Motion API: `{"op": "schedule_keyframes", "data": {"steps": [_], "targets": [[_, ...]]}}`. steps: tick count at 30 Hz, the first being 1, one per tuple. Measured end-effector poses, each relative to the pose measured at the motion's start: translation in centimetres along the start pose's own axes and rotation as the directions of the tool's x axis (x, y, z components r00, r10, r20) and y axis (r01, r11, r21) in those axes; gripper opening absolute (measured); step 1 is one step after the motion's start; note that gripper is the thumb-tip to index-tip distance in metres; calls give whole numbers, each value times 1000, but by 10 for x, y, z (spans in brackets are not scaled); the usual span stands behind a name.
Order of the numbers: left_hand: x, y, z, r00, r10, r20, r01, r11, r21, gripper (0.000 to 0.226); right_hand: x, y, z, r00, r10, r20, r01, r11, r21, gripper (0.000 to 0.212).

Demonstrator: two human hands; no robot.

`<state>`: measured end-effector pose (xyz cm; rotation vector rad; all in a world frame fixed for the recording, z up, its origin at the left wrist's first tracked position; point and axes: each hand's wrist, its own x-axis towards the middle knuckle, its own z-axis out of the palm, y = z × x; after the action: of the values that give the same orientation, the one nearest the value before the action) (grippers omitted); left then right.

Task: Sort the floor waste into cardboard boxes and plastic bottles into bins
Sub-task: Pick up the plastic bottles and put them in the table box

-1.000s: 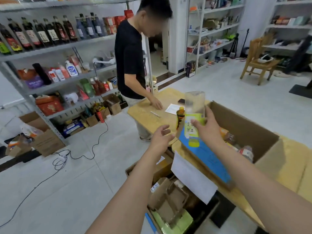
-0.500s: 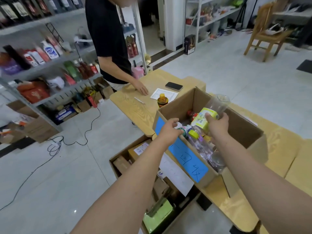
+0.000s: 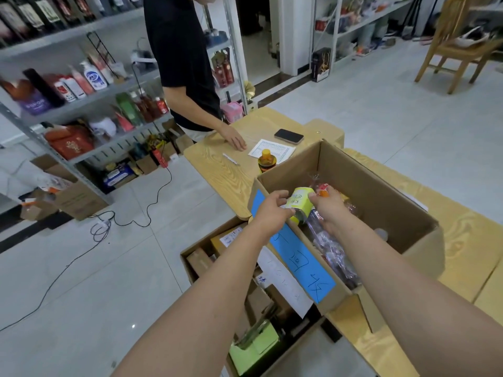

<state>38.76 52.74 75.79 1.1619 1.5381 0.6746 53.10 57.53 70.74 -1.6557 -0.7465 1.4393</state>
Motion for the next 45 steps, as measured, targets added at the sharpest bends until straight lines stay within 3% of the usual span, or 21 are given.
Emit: {"op": "schedule_keyframes", "data": {"steps": [10,16,28,36,40,45], "targets": [[-16,-4,-13,999,41,-8,-41,999,-28,48,-20,-8,18,991,-119,56,124,987,-98,57],[-33,-18,-39,998,13,-57,-18,995,-94,46,-51,-10,52,954,-284,99,298,938,-177,58],[-119,-81,-173,970,-27,-240,-23,979,-201,54,-149,12,194,873,-372,315,455,854,-254,53],[-220,-197,-325,924,-76,-374,-42,954,-296,52,-265,73,349,813,-364,454,520,804,-288,52],[-273,-279,-401,878,-133,-461,-37,939,-341,51,-316,138,428,786,-304,538,525,788,-322,52],[-327,-372,-447,847,-263,-462,47,903,-428,52,-367,214,489,770,-172,614,509,747,-428,50]]}}
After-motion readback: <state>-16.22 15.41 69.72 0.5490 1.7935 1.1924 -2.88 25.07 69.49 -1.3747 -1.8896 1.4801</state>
